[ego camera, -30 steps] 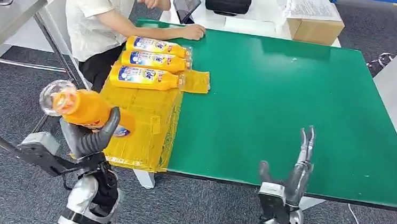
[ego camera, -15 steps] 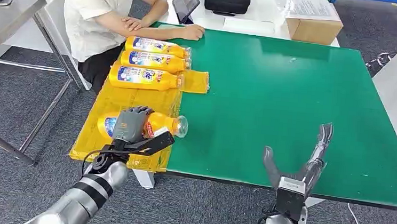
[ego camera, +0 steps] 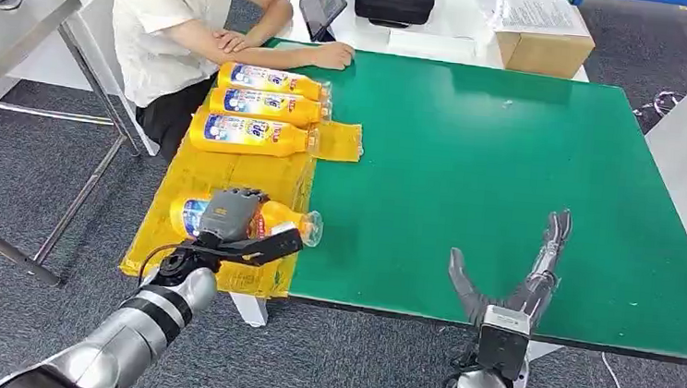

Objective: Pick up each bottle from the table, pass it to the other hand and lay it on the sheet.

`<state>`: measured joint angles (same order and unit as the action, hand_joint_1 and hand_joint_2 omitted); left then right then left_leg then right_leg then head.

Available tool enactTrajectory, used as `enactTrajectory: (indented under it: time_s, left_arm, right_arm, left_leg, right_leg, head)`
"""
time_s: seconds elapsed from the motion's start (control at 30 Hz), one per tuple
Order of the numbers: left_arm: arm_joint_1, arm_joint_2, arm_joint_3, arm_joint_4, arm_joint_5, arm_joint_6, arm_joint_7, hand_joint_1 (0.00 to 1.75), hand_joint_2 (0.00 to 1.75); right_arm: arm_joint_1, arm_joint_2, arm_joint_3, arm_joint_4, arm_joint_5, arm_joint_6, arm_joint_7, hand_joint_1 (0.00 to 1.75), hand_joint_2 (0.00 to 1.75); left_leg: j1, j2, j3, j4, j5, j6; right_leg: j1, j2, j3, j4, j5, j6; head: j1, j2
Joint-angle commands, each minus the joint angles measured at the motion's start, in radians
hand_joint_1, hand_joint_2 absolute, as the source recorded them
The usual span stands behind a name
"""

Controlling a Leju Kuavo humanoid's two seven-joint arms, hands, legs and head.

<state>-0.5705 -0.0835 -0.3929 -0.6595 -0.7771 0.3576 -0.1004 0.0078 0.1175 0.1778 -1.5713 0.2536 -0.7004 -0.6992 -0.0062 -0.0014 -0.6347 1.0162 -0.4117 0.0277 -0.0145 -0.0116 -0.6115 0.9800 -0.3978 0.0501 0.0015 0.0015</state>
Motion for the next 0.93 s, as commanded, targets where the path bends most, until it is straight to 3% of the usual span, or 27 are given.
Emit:
enactTrajectory:
  time_s: [0.03,0.33,0.37,0.73,0.93]
  left_arm:
    - [-0.109,-0.006,-0.030,0.135,0.022,-0.114,-0.030,0.00,1.75]
    - [-0.138,-0.027,-0.001,0.171,0.081,-0.234,-0.055,0.00,1.75]
    - [-0.198,-0.031,-0.056,0.233,0.057,-0.381,0.015,0.00,1.75]
    - [-0.192,-0.043,-0.045,0.245,0.082,-0.391,0.011,0.00,1.75]
    - [-0.160,-0.055,-0.004,0.193,0.173,-0.400,-0.081,0.00,1.75]
  right_arm:
    - [-0.060,-0.050,0.062,0.063,-0.040,0.002,0.001,0.00,1.75]
    - [-0.063,-0.056,0.068,0.082,-0.072,0.008,0.001,0.00,1.75]
    - [-0.066,-0.052,0.056,0.103,-0.090,0.014,0.001,0.00,1.75]
    - [-0.072,-0.053,0.063,0.115,-0.088,0.019,0.001,0.00,1.75]
    - [-0.073,-0.062,0.070,0.122,-0.088,0.008,0.001,0.00,1.75]
  left_leg:
    - [0.001,0.001,0.005,0.000,-0.002,-0.002]
    - [0.002,0.001,0.005,0.000,-0.002,-0.002]
    - [0.002,0.000,0.006,0.000,-0.003,-0.002]
    - [0.001,0.001,0.004,-0.001,-0.002,-0.002]
    - [0.001,0.001,0.005,-0.001,-0.002,-0.002]
  right_leg:
    - [0.001,0.002,0.005,0.000,-0.001,-0.002]
    - [0.001,0.001,0.005,0.000,-0.002,-0.002]
    - [0.002,0.001,0.006,-0.001,-0.002,-0.002]
    - [0.001,0.002,0.004,-0.001,-0.001,-0.001]
    - [0.001,0.002,0.005,-0.001,-0.001,-0.002]
  head:
    - [0.000,0.000]
    - [0.000,0.000]
    - [0.000,0.000]
    - [0.000,0.000]
    - [0.000,0.000]
